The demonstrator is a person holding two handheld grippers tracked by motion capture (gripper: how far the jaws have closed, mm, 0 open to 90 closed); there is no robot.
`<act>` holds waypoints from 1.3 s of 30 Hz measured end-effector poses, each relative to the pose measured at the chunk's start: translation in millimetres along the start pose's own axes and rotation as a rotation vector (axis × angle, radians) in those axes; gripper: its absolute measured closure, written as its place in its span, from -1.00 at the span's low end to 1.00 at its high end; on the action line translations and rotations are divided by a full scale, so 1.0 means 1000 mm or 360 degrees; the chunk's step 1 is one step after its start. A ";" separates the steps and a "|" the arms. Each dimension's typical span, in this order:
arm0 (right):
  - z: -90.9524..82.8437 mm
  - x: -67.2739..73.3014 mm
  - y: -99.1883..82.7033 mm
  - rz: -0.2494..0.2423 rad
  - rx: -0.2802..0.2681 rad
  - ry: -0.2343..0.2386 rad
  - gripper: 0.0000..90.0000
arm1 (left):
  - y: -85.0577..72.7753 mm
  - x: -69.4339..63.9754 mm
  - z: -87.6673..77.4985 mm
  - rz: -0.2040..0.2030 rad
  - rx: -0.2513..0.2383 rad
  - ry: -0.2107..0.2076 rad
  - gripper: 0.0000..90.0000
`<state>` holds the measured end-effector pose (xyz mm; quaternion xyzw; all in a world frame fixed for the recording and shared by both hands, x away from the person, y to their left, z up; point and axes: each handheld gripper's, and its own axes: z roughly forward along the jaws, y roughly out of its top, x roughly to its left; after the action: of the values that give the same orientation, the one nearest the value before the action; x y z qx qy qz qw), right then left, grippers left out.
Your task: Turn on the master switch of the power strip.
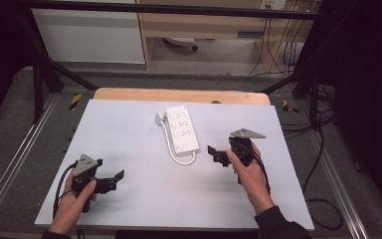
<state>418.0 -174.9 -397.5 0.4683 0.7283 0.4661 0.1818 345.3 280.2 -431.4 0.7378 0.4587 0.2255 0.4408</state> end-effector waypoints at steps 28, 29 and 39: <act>-0.063 -0.043 -0.041 0.0061 -0.0174 -0.0125 -0.87 | 0.000 0.000 -0.001 -0.0009 -0.0009 0.0006 -0.85; -0.064 -0.043 -0.042 0.0062 -0.0177 -0.0129 -0.87 | 0.000 0.000 -0.001 -0.0009 -0.0010 0.0006 -0.85; -0.075 -0.050 -0.057 0.0020 -0.0195 -0.0164 -0.87 | 0.000 0.001 -0.002 -0.0008 -0.0014 0.0011 -0.85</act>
<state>361.6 -262.8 -417.0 0.4841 0.6852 0.4863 0.2444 344.3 281.6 -430.1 0.7339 0.4610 0.2290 0.4431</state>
